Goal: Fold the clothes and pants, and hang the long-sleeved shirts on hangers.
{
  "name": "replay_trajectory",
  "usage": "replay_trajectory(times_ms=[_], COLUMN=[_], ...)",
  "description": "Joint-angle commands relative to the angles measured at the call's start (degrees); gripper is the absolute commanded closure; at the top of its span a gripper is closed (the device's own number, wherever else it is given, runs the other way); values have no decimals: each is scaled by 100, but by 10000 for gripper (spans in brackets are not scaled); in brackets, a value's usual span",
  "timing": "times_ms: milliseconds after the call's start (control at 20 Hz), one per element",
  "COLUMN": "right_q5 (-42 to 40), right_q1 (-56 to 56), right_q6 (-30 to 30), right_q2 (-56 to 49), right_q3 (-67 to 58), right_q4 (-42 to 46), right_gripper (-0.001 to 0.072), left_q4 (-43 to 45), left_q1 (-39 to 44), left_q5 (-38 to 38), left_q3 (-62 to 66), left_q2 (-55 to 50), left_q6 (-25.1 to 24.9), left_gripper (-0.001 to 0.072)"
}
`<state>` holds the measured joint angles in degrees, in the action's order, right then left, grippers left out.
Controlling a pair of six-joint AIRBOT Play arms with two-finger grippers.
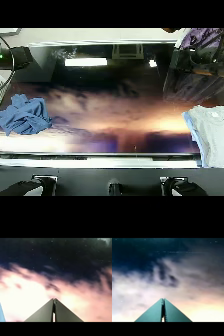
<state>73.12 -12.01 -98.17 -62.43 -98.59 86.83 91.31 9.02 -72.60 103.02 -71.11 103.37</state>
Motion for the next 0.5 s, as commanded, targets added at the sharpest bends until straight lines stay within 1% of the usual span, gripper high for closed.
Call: replay_trajectory(times_ms=[0, 450], right_q5=[2, 0], right_q1=[-2, -2], right_q6=[0, 0], right_q2=[4, 4], right_q3=[-2, -2], right_q4=[0, -20], right_gripper=[678, 678], left_q4=[0, 0], left_q1=[0, 0], left_q5=[2, 42], left_q3=[0, 0], left_q2=[4, 4], left_q6=[-2, 4], left_gripper=[688, 687])
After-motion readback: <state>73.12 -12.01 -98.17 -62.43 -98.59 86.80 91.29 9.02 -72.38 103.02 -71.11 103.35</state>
